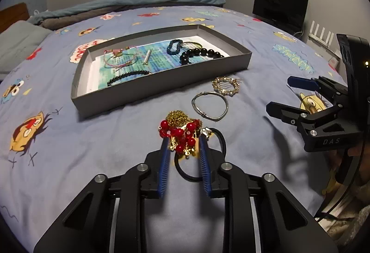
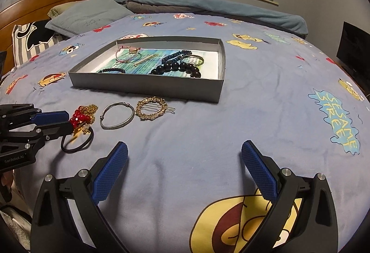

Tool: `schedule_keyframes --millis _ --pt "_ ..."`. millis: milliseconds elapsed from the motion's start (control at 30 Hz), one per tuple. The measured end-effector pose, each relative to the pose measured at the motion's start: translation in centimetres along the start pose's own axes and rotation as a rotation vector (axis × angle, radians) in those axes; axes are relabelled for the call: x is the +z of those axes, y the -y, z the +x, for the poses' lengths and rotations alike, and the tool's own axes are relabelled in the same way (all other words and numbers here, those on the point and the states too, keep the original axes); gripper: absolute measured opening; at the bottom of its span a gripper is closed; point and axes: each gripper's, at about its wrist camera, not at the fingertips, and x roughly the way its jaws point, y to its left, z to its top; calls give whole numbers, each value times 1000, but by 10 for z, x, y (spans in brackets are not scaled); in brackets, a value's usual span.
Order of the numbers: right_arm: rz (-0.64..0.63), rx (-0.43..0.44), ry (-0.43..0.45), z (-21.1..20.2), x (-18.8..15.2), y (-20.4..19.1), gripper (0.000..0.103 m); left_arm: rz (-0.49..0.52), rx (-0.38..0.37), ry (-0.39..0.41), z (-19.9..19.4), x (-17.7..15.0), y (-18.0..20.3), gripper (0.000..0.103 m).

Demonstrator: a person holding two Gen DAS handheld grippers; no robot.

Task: Organize jewelry
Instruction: 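Grasp the red-bead tassel hairpin with the left tool while the right tool grasps the gold round clip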

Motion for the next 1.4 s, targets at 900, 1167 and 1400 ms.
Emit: schedule_keyframes --millis 900,1167,1400 --pt "-137 26 -47 55 32 -33 71 12 -4 22 -2 3 -5 8" --pt "-161 60 -63 65 36 -36 53 9 -6 16 -1 2 -5 8" --pt "-141 68 -34 56 35 -32 49 8 -6 19 -3 2 -7 8"
